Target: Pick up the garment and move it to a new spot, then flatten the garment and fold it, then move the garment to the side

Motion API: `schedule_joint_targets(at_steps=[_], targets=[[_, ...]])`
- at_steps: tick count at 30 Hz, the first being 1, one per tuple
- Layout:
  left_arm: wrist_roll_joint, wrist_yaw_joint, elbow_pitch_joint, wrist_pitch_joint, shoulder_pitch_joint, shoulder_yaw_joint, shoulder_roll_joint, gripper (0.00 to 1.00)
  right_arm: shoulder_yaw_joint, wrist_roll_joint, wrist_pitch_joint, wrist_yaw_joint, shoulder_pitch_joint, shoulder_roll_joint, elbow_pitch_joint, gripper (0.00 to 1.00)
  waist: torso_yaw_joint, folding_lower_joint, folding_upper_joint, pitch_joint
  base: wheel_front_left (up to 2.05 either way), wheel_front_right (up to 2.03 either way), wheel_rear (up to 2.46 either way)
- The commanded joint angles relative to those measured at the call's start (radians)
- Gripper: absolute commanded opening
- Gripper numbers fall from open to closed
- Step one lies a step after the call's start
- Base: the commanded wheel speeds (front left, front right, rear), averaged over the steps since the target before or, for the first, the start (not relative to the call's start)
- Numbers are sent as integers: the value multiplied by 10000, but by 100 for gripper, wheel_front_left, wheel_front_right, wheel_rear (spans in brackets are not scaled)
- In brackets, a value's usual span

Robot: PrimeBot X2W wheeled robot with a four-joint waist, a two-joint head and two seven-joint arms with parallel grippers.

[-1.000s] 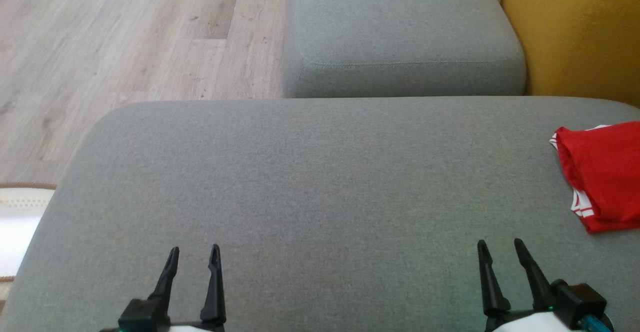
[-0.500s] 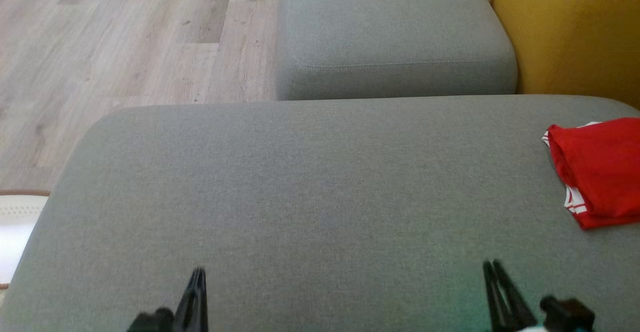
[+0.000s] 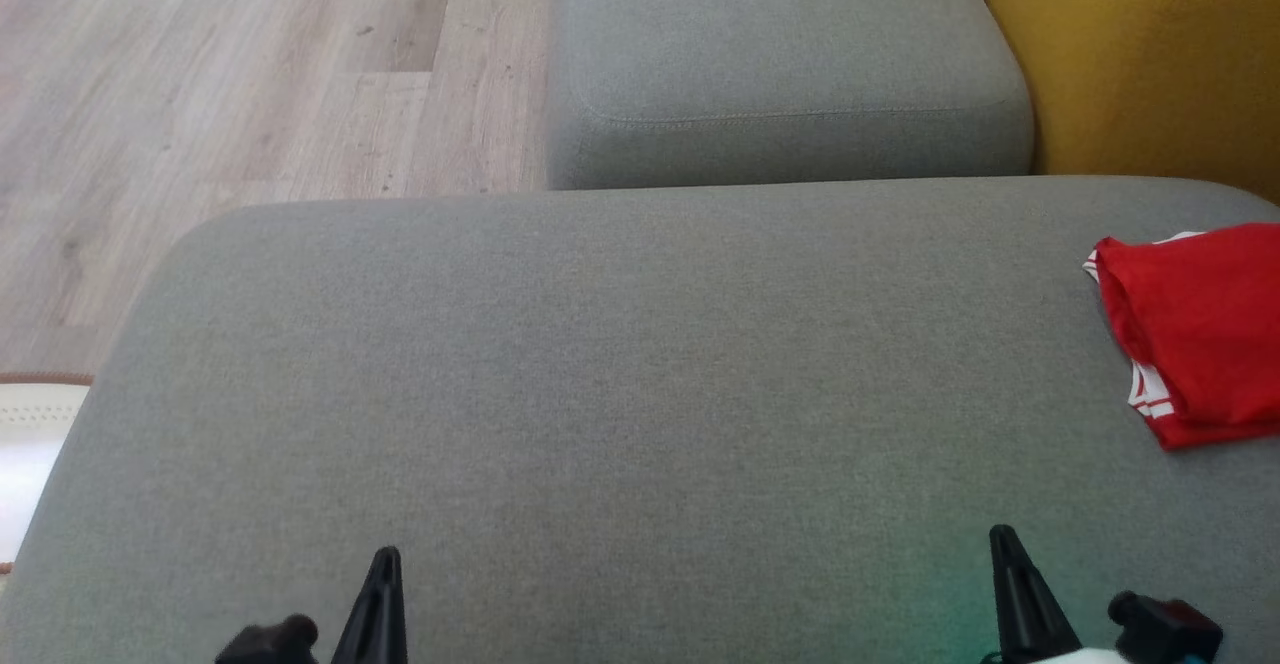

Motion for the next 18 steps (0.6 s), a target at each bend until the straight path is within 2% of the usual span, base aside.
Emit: schedule_joint_targets(at_steps=[1, 18], targets=[[-221, -69, -298, 31, -566, 163, 79, 0, -74, 235, 45, 16, -537, -66, -350, 0, -4, 1, 0, 11, 0, 0, 0], [-2301, -407, -18, 423, -1082, 487, 166, 0, -291, 2187, 490, 26, -926, -118, -400, 0, -81, 1, 0, 226, 0, 0, 0]])
